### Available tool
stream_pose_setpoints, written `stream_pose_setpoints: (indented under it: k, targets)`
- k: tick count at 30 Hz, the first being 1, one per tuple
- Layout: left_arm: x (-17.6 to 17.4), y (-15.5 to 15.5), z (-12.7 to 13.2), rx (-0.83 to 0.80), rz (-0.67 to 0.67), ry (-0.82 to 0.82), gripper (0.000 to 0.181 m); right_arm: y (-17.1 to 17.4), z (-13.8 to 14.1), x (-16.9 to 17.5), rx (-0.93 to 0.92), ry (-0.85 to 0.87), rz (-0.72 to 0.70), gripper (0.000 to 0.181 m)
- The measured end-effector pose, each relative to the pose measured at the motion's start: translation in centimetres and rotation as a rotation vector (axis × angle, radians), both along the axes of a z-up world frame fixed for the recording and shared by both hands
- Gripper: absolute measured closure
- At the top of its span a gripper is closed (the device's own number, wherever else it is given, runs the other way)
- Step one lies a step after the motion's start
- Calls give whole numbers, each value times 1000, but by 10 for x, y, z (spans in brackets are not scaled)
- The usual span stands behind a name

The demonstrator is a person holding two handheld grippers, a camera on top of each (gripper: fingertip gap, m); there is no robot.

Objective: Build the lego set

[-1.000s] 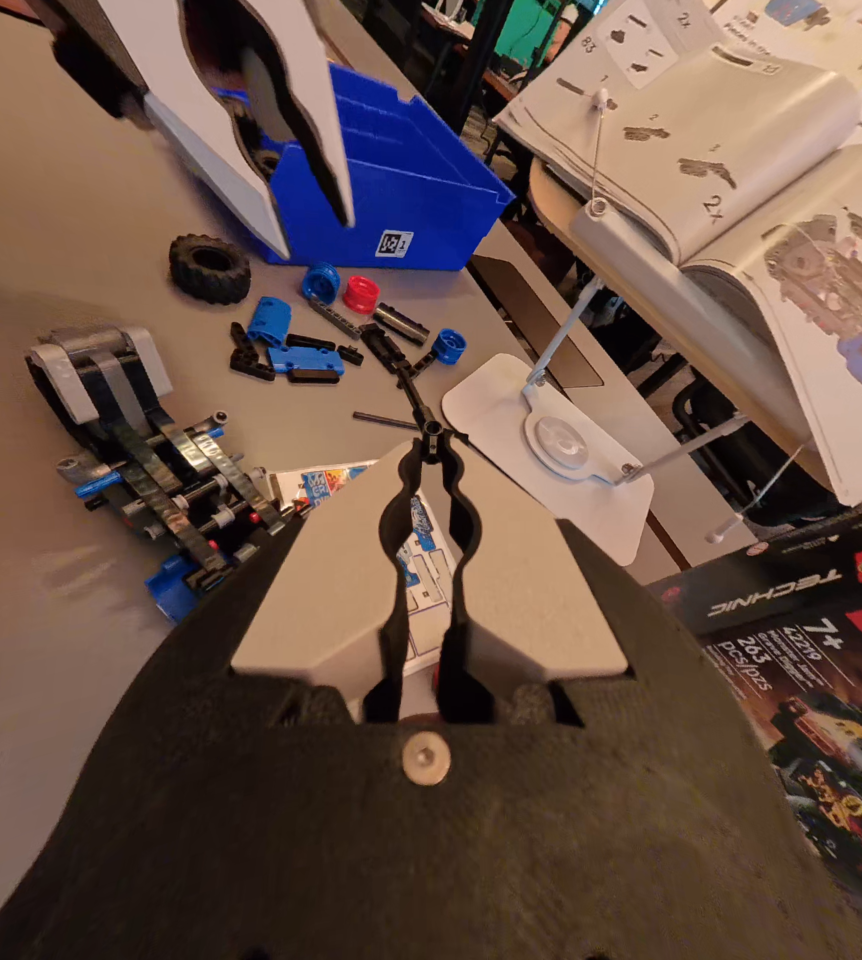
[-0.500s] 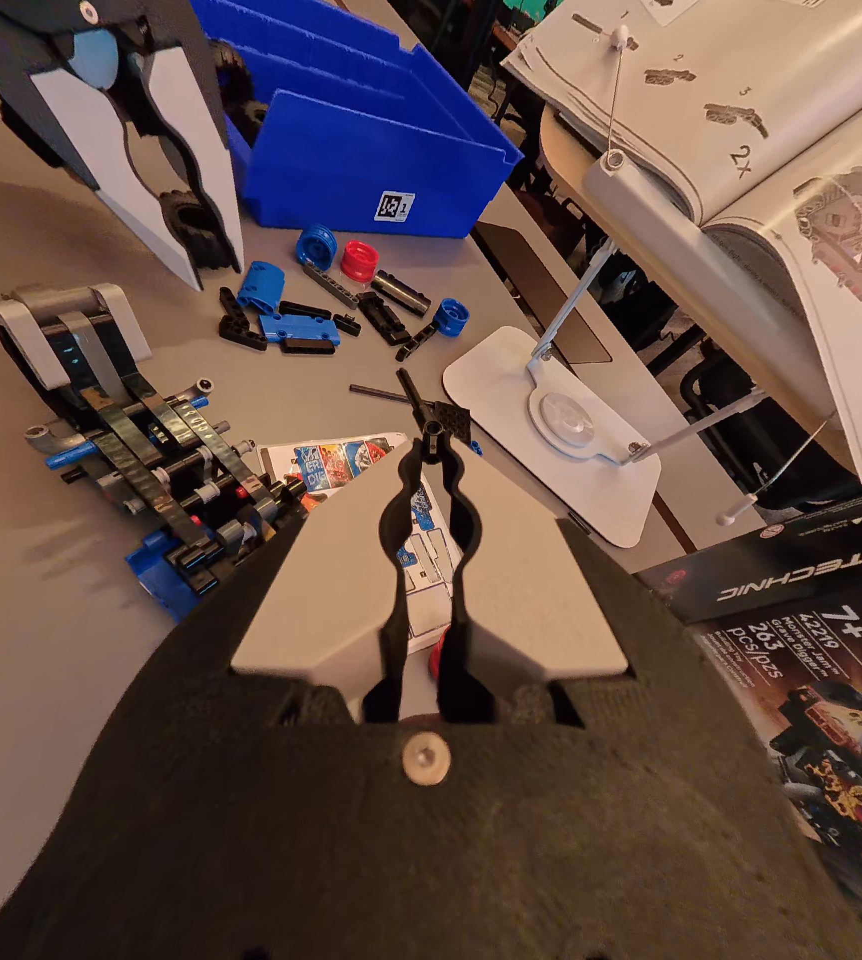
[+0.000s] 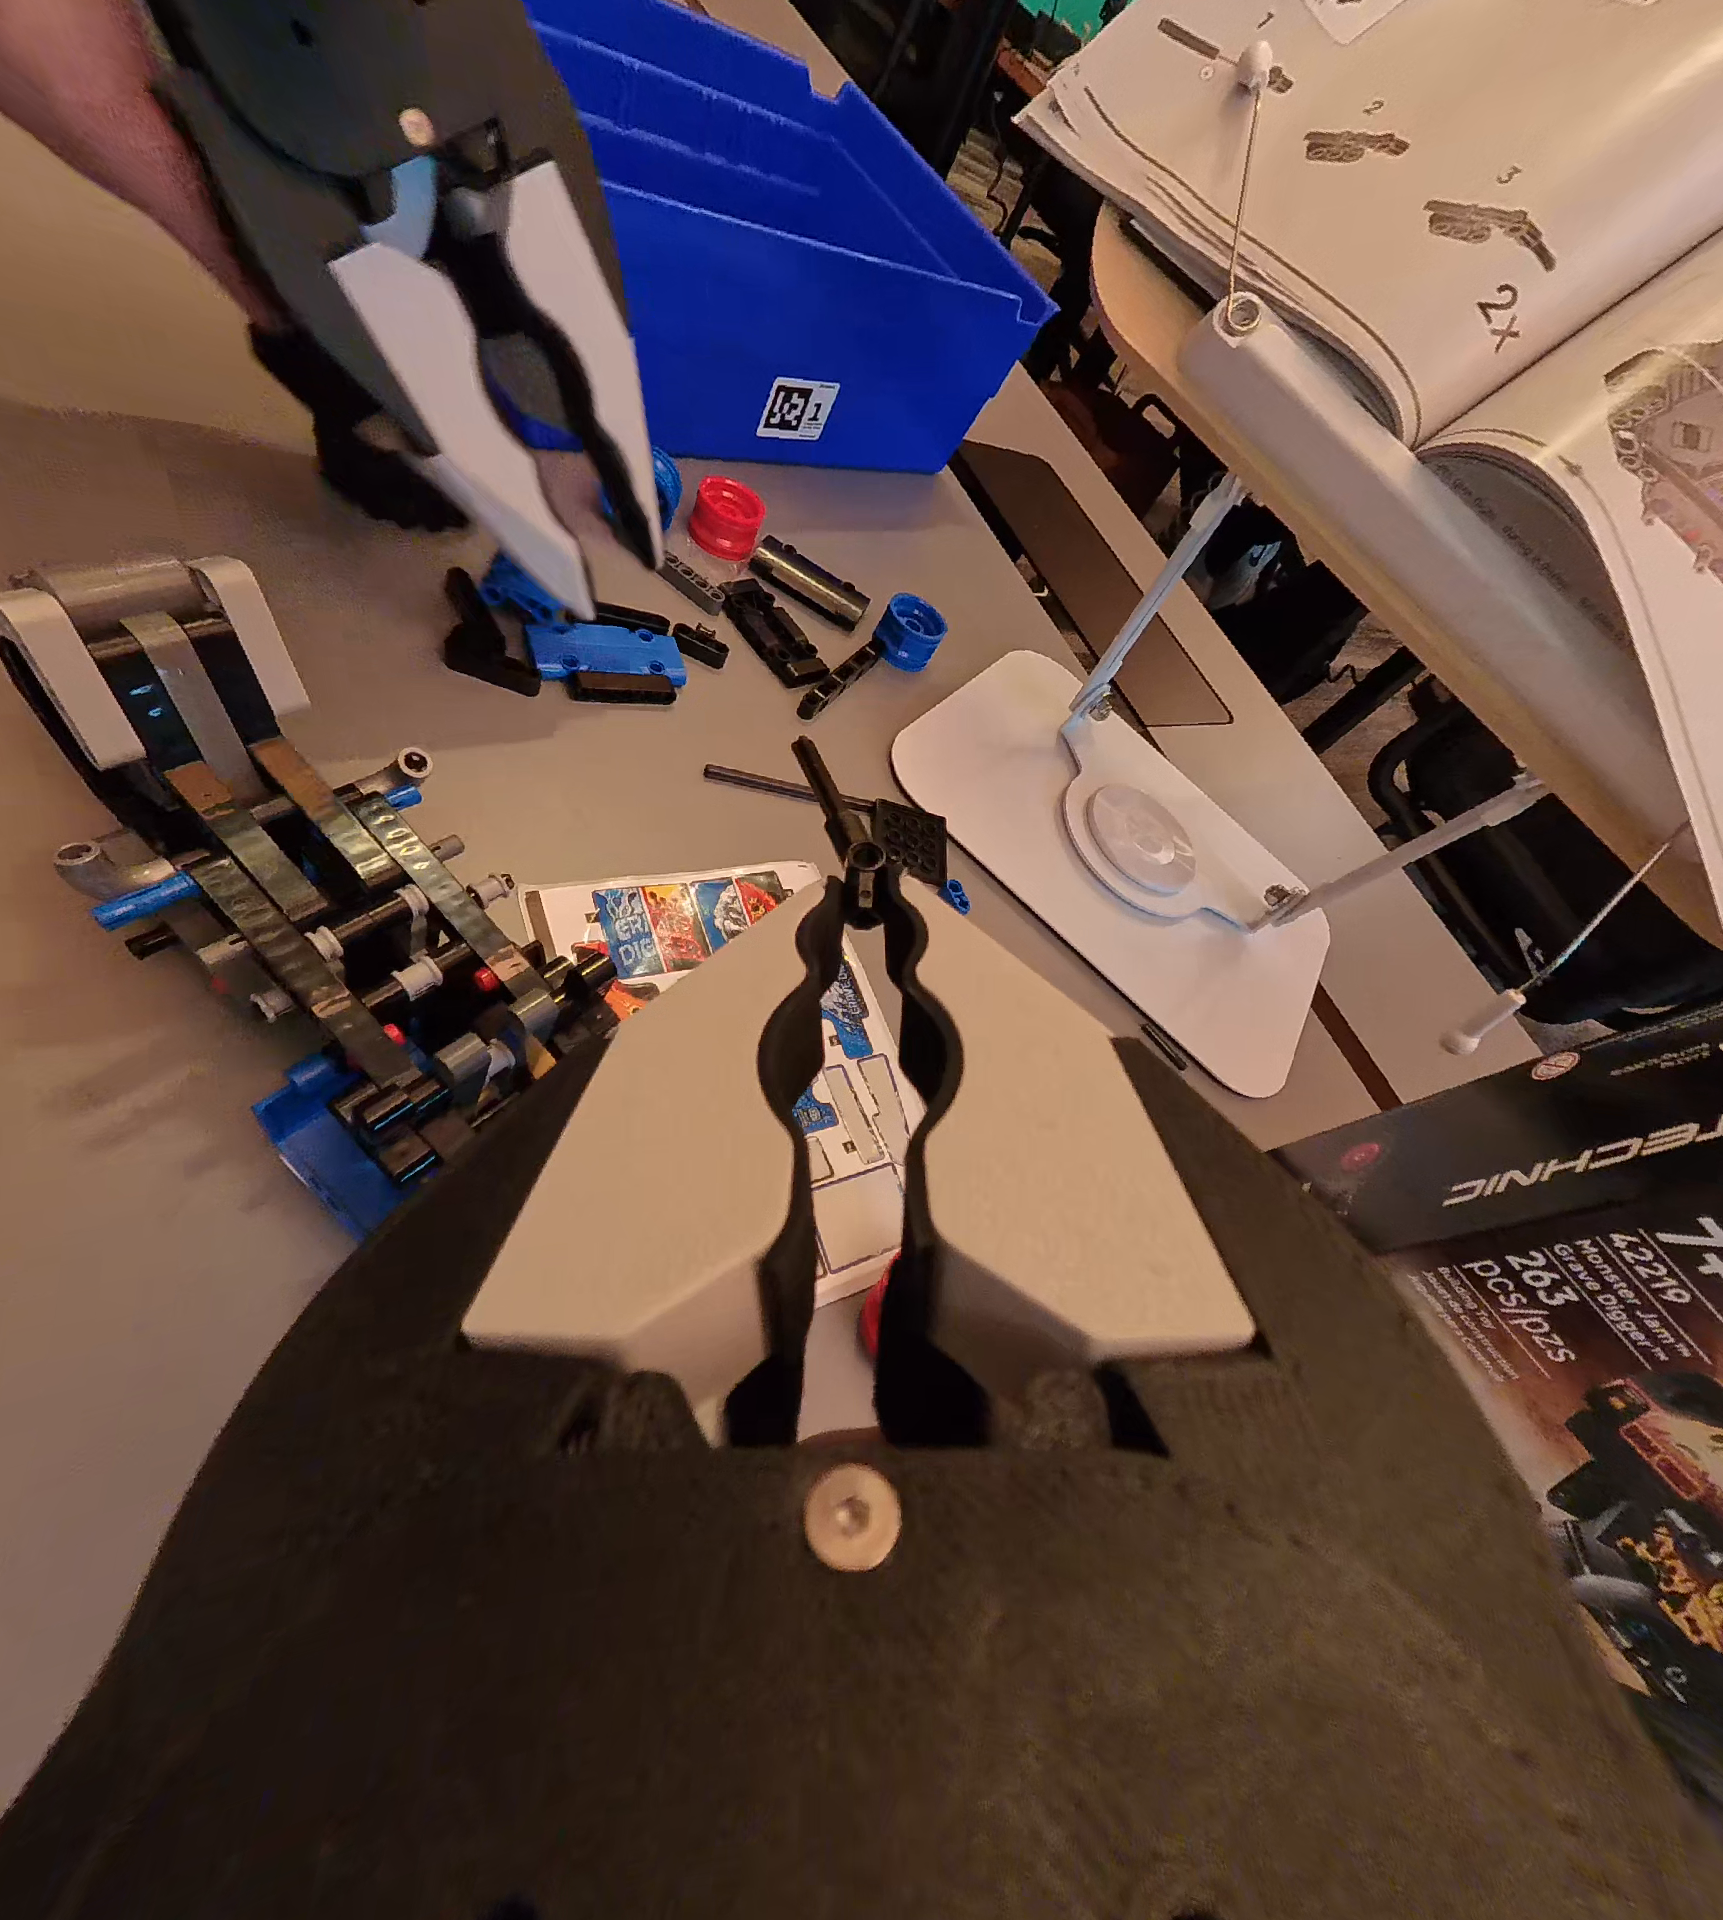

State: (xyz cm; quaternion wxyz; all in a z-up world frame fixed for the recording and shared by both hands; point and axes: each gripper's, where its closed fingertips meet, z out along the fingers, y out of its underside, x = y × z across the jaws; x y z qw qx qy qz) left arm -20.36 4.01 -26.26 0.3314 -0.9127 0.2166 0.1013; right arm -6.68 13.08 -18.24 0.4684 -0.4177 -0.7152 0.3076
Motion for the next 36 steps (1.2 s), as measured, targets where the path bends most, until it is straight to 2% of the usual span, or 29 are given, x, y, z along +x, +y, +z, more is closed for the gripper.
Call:
stream_pose_setpoints:
  k: [3,8,12,18,24,28,36]
  targets:
    - [-17,13,-1,-23,101,-74,154,-1,-1,0,3,-2,3,176]
    - [-32,29,-18,-82,164,-42,161,-1,1,0,1,3,3,176]
    - [-44,30,-29,-122,226,-23,163,-2,1,0,2,3,7,176]
    - [-43,30,-31,-135,241,-79,167,-2,2,0,1,6,8,176]
    - [-42,31,-30,-109,217,-41,168,-2,2,0,-2,10,7,176]
    - [-34,34,-15,-15,168,-17,168,-2,5,0,-6,20,6,176]
    - [9,48,52,272,-18,191,168,-3,18,-1,-16,83,-6,176]
